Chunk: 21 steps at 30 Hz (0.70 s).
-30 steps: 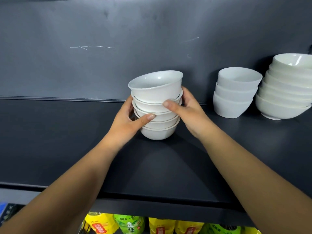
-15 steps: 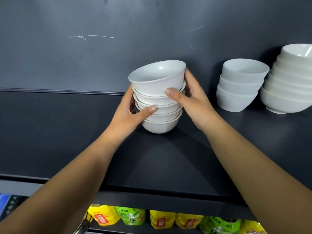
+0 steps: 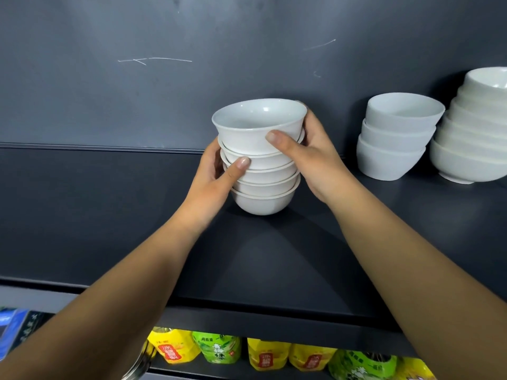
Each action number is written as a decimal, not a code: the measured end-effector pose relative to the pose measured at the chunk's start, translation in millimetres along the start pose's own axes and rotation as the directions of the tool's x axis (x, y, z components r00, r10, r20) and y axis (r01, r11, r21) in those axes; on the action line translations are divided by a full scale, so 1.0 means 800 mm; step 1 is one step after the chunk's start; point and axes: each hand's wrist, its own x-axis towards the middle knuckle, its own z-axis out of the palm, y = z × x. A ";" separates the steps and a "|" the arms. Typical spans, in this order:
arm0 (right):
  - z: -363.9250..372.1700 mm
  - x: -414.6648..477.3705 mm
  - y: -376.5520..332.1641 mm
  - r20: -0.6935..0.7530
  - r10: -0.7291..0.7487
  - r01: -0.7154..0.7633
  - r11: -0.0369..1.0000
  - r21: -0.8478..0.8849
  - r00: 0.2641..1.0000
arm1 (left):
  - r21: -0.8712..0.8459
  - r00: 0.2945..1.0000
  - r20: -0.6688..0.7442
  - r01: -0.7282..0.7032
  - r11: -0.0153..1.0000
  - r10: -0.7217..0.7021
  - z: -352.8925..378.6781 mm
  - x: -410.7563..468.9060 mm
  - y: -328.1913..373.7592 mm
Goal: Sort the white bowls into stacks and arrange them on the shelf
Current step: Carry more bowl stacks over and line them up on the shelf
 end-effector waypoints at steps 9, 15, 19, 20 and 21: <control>-0.005 -0.010 0.021 0.070 0.005 -0.011 0.996 0.088 0.998 | -0.041 0.986 0.032 0.166 0.985 -0.165 -0.003 -0.007 -0.015; -0.007 -0.025 0.051 0.136 0.168 -0.189 0.968 0.163 0.976 | -0.087 0.958 0.102 0.277 0.957 -0.268 0.006 -0.010 -0.010; -0.002 -0.027 0.052 0.147 0.149 -0.179 0.961 0.213 0.978 | -0.175 0.969 0.026 0.245 0.954 -0.244 0.021 -0.016 -0.003; 0.000 -0.030 0.051 0.148 0.148 -0.180 0.954 0.239 0.978 | -0.191 0.969 0.007 0.243 0.951 -0.246 0.025 -0.020 -0.001; 0.002 -0.034 0.049 0.142 0.148 -0.181 0.947 0.267 0.979 | -0.204 0.971 -0.006 0.234 0.951 -0.240 0.026 -0.024 0.001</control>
